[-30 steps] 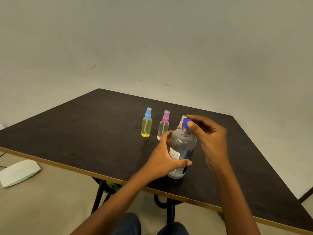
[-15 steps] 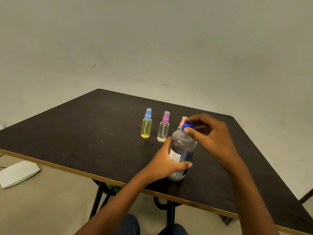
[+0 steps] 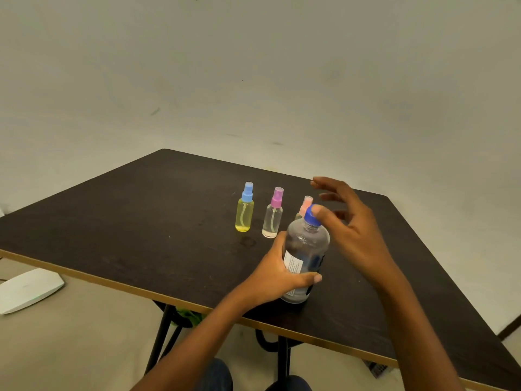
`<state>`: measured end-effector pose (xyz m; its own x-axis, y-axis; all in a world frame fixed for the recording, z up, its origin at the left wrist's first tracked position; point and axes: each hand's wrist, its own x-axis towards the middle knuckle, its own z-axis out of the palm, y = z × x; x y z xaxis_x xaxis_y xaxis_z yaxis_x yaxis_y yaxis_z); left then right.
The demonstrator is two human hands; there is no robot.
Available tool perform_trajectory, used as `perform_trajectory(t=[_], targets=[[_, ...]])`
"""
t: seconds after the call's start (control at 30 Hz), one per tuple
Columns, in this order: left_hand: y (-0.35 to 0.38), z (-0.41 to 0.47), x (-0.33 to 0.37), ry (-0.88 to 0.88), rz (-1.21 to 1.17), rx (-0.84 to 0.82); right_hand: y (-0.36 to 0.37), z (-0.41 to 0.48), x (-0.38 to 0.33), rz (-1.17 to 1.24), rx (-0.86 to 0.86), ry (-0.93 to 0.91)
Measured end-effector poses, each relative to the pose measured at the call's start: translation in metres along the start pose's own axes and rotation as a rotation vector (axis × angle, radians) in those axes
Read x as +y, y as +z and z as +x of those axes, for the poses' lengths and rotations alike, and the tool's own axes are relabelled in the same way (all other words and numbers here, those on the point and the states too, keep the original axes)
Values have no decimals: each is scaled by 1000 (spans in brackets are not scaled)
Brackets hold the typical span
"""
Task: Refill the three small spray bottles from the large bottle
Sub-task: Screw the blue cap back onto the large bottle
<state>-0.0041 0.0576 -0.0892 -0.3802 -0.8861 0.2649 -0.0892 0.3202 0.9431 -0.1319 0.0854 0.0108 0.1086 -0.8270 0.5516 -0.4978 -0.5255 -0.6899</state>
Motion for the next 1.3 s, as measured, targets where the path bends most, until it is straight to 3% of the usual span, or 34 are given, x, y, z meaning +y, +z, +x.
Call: perform_trajectory(t=[0.1,0.3,0.63,0.93,1.3], targets=[[0,0,0,-6,-9,-1,-13,-5,-3,5,-66,-81],[2,-1,-1,0,-24,4,-11,-3,0,-109,-19,-136],[2,-3,1,-3,-24,4,15,1,2,-115,217,-44],[1,-5,2,13,-67,14,-4,-8,1,162,31,-3],[2,-5,-1,9,-51,16,17,-7,5,-10,272,-26]])
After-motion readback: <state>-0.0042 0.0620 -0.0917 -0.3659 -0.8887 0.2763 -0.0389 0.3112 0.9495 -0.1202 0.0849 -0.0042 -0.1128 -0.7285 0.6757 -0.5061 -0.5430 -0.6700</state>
